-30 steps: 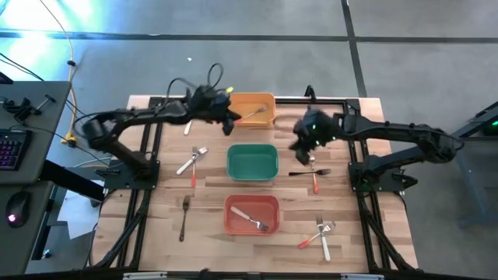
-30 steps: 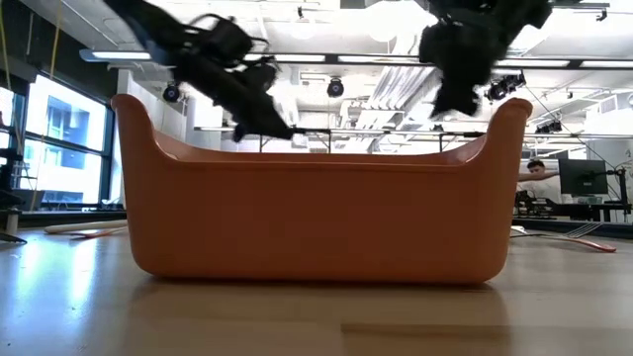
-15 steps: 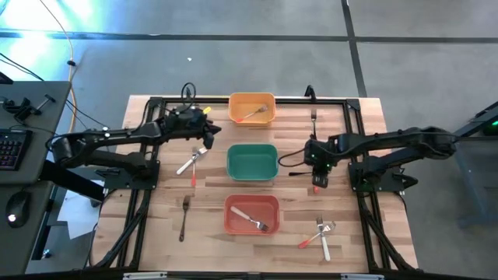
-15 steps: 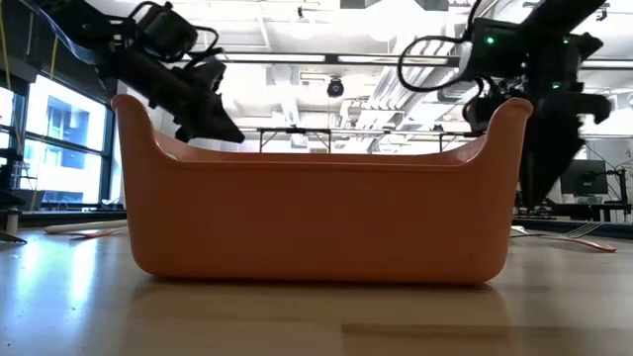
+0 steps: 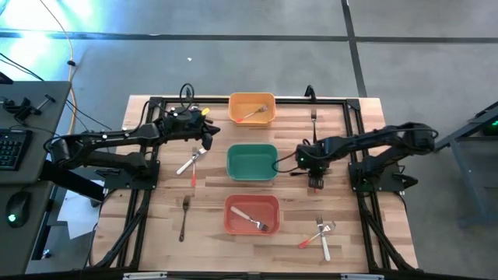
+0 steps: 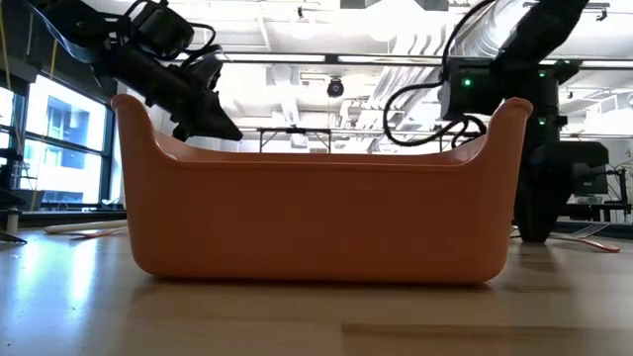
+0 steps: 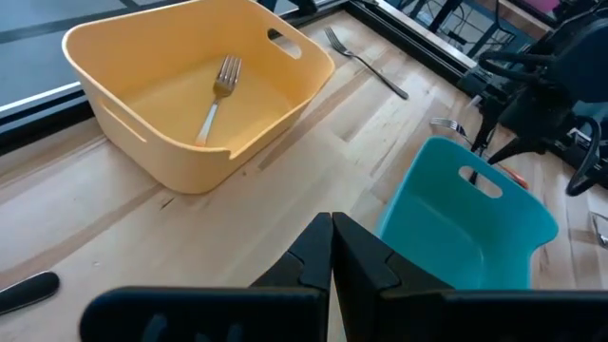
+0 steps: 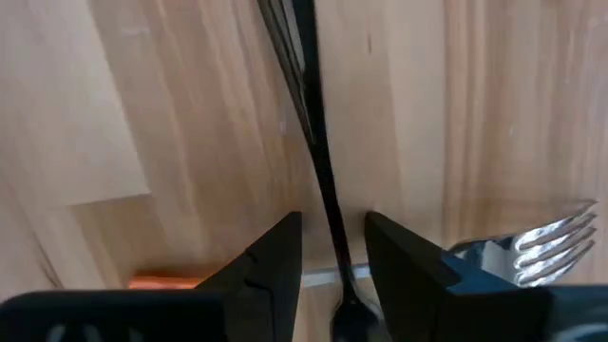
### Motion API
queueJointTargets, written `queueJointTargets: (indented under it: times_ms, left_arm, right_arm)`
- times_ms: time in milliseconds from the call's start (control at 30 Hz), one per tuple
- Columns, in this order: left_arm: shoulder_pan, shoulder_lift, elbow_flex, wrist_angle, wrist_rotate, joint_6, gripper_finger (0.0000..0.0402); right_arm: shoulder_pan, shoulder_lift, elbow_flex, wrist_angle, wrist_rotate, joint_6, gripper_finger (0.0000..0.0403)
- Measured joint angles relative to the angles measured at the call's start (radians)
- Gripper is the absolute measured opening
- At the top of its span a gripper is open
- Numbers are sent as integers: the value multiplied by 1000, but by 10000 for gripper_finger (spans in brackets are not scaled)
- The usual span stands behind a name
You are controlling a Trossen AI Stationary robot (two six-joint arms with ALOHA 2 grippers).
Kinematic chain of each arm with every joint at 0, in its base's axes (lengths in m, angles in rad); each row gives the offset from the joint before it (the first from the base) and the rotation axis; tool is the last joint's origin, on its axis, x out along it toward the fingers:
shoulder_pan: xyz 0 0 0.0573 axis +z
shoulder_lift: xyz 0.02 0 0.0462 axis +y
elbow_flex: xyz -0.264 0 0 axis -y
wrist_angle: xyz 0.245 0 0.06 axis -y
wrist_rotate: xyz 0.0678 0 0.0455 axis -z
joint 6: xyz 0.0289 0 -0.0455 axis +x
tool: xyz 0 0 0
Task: Sort silverware by color (type)
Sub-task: Put the black fork into the green bin
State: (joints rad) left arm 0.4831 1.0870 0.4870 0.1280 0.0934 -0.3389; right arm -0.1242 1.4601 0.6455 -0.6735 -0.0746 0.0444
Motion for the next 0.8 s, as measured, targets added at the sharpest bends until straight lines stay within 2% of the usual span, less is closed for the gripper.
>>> queueJointTargets:
  times_ms: [133,433,567,800]
  left_arm:
    - [-2,0,0,-2,0,0,0]
    - [-2,0,0,-3,0,0,0]
    - [-2,0,0,-4,0,1,0]
    - [-7,0,0,-4,0,18,0]
  right_arm:
    - [0,25,1,-3,0,0,92]
    - [-2,30,11,-12,-16,3,8]
    - [-2,35,58,-58,-29,2,4]
    - [0,36,171,-129,-151,25,0]
